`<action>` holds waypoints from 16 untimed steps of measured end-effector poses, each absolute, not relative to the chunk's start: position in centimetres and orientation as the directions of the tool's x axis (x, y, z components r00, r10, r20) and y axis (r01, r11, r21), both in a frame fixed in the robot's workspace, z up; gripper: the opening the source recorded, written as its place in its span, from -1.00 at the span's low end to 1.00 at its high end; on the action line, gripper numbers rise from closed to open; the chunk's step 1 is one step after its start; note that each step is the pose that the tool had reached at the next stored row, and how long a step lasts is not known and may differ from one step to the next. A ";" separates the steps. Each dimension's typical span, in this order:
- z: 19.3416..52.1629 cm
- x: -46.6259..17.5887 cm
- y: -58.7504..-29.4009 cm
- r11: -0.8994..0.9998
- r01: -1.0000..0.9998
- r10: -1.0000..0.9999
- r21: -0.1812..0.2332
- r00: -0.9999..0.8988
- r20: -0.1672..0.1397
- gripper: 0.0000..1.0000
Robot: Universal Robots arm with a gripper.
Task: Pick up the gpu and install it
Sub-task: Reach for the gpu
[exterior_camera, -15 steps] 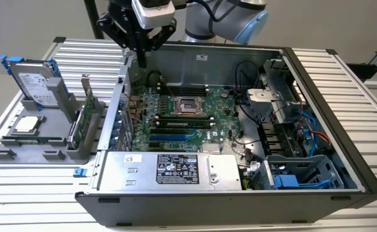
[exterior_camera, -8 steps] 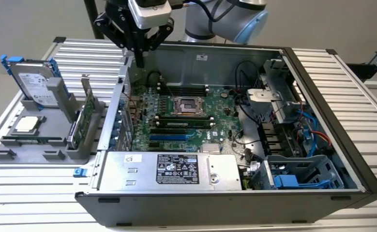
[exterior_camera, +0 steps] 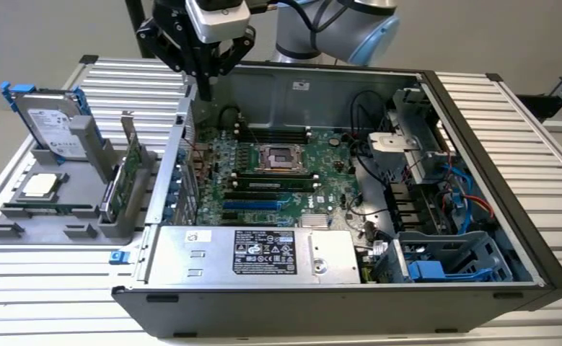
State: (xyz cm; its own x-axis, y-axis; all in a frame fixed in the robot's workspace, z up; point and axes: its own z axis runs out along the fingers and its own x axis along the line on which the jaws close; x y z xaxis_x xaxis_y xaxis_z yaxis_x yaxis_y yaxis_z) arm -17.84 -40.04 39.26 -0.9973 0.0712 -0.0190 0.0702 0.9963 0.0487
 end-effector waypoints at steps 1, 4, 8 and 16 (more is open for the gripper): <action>39.3 -17.9 -40.0 0.996 0.070 0.071 0.049 -0.997 -0.019 -1.00; 39.3 -18.1 -40.0 0.996 0.070 0.071 0.049 -0.997 -0.019 -1.00; 39.3 -18.3 -40.1 0.996 0.070 0.071 0.049 -0.997 -0.019 -1.00; 39.3 -18.9 -40.2 0.996 0.070 0.071 0.049 -0.997 -0.019 -1.00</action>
